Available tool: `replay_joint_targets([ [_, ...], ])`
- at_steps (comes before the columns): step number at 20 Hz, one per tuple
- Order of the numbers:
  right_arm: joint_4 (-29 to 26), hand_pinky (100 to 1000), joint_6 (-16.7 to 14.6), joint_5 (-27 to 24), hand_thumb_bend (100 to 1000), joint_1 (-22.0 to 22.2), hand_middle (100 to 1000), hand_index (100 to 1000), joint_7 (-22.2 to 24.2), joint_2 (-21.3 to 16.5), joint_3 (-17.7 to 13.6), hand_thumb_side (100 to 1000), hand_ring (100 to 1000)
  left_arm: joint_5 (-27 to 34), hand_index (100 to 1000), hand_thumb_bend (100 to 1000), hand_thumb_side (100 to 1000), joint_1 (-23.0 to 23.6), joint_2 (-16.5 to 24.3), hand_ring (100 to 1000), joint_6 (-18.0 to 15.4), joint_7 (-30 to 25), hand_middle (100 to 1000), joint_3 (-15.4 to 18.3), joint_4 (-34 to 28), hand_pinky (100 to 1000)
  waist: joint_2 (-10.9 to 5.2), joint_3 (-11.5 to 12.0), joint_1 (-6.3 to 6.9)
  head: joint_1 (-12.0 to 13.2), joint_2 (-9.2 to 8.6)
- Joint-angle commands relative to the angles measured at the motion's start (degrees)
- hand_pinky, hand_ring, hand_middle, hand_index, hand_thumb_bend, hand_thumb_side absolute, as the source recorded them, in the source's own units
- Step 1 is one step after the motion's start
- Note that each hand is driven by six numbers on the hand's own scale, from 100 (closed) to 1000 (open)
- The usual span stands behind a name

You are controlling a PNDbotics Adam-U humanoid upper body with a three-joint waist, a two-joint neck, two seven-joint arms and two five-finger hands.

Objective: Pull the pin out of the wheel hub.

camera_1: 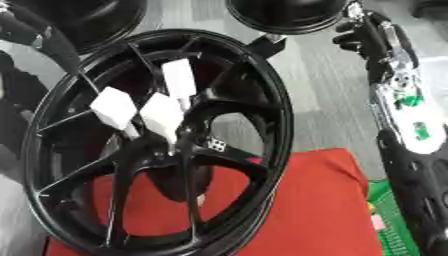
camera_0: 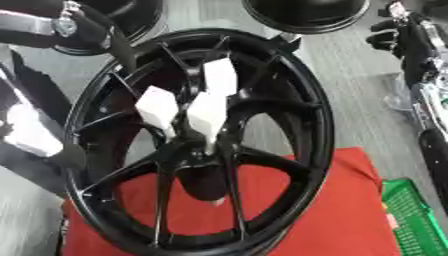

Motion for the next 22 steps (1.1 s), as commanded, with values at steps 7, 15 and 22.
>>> replay_joint_targets([
  [7, -0.6, 764, 0.0, 0.1, 100, -1.1, 575, 749, 0.1, -1.8, 0.0, 707, 616, -2.1, 828, 717, 234, -0.6, -0.6, 880, -2.4, 0.0, 822, -0.9, 4.5, 923, -1.49, -0.2, -0.19, 0.4, -0.50],
  [15, -0.7, 764, 0.0, 0.1, 100, -1.3, 576, 750, 0.2, -1.6, 0.0, 707, 616, -3.7, 837, 716, 277, -0.7, -2.1, 871, -3.3, 0.0, 811, -3.1, 7.4, 922, -1.47, -0.4, -0.28, 1.1, 0.18],
  [22, -0.7, 764, 0.0, 0.1, 100, -1.3, 576, 750, 0.3, -1.5, 0.1, 707, 616, -3.3, 848, 674, 264, -0.9, -2.7, 864, -3.4, 0.0, 806, -2.4, 7.8, 909, -1.60, -0.5, -0.23, 1.2, 0.58],
])
